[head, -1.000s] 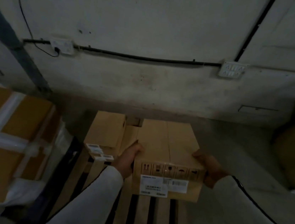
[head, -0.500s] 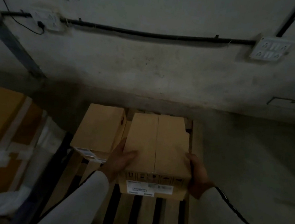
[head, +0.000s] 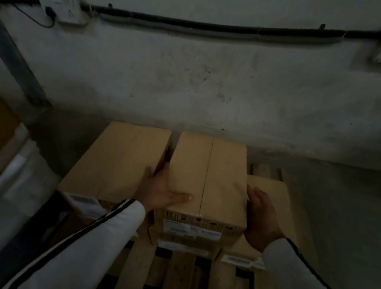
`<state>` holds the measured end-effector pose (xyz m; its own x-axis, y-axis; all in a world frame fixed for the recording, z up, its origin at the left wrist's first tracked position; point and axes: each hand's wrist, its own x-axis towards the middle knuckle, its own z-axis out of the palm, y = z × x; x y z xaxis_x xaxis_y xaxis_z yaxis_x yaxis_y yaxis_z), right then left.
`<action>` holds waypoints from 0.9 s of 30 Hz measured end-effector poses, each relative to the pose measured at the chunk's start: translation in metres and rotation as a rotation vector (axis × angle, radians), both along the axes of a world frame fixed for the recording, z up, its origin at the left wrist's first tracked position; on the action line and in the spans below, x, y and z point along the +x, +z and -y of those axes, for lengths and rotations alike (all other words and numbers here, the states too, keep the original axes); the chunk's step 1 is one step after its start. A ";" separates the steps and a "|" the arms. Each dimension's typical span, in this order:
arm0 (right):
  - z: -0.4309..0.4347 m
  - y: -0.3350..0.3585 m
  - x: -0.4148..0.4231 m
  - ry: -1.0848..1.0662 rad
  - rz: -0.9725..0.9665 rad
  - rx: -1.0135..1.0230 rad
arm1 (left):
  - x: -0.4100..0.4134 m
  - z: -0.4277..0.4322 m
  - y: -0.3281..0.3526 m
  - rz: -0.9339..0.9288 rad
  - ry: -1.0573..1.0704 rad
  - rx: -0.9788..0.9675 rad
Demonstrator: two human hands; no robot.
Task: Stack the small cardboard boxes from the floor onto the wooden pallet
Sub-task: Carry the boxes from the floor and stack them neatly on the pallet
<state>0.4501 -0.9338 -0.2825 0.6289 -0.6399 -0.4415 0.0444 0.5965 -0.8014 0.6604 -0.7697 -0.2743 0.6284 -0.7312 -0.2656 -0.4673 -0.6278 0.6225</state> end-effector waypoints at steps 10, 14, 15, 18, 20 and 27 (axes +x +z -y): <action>0.021 -0.046 0.021 0.155 -0.104 -0.254 | 0.023 -0.022 -0.013 0.500 -0.414 0.292; 0.033 -0.033 0.031 0.186 -0.453 -0.540 | 0.030 -0.035 -0.020 0.625 -0.481 0.271; 0.035 -0.022 0.034 0.190 -0.606 -0.768 | 0.029 -0.035 -0.022 0.655 -0.478 0.257; 0.021 0.022 0.053 0.112 -0.681 -1.474 | 0.027 -0.037 -0.029 0.688 -0.449 0.224; 0.006 0.038 0.075 0.149 -0.652 -1.702 | 0.028 -0.038 -0.029 0.684 -0.448 0.214; -0.018 -0.019 0.094 0.718 -0.868 -1.699 | 0.023 -0.037 -0.028 0.637 -0.416 0.239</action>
<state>0.5446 -0.9155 -0.3012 0.9012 -0.4304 -0.0505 -0.4332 -0.8914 -0.1333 0.6837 -0.7323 -0.3023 0.3999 -0.9077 -0.1268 -0.9134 -0.4062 0.0269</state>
